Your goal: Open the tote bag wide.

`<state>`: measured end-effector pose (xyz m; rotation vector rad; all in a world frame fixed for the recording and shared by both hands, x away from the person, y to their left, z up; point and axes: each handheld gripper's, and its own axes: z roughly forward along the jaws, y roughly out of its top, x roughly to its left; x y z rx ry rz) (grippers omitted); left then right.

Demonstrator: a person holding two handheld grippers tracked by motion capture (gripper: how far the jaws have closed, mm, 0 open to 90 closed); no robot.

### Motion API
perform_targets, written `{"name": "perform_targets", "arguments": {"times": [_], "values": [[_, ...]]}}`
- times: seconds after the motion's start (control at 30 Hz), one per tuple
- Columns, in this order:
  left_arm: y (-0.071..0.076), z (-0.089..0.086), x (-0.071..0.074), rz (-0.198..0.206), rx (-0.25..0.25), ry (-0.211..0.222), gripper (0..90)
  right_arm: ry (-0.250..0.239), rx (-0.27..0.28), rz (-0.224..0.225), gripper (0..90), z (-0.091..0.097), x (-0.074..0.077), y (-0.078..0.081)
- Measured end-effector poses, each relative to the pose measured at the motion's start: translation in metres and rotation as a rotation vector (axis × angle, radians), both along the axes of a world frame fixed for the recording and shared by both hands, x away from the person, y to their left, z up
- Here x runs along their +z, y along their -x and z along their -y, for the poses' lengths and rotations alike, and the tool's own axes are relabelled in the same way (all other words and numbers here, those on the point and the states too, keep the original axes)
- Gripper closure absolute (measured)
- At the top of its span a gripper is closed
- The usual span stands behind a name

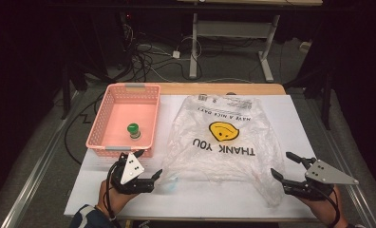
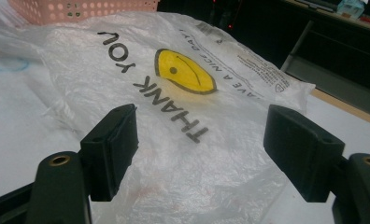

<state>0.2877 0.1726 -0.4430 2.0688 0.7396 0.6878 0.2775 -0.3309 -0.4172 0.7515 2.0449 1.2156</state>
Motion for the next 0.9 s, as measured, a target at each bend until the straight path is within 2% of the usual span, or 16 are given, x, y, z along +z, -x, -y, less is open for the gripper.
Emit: {"name": "perform_targets", "arguments": {"times": [0.07,0.2,0.3,0.5,0.6,0.67,0.73,0.77,0.8,0.9], "values": [[0.002,0.002,0.000,0.006,-0.004,-0.012,14.7,0.014,0.002,0.008,27.4,-0.001,-0.001,0.001],[0.003,0.002,0.000,0.010,0.000,-0.030,14.8,0.011,-0.004,0.006,28.2,0.001,-0.001,-0.001],[0.003,0.001,0.000,0.011,0.001,-0.022,14.9,0.006,-0.012,0.004,29.2,0.001,-0.001,-0.004],[0.007,0.001,-0.001,0.008,0.000,-0.027,15.1,0.018,-0.018,0.001,33.5,0.002,0.003,-0.021],[0.008,0.002,-0.001,0.014,-0.007,-0.033,15.2,0.035,-0.019,-0.037,36.0,0.008,0.005,-0.041],[0.008,0.002,-0.001,0.012,-0.010,-0.035,15.2,0.062,-0.048,-0.048,37.2,0.012,0.006,-0.060],[0.006,0.001,-0.001,0.009,-0.009,-0.031,15.2,0.062,-0.071,-0.079,37.5,0.015,0.009,-0.082],[0.006,0.001,-0.001,0.008,-0.010,-0.029,15.2,0.062,-0.071,-0.079,37.5,0.015,0.009,-0.082],[0.006,0.001,-0.001,0.010,-0.010,-0.029,15.2,0.079,-0.110,-0.082,40.7,0.015,0.013,-0.104],[0.005,0.001,-0.002,0.006,-0.014,-0.028,15.2,0.128,-0.156,-0.119,42.0,0.009,0.015,-0.142]]}}
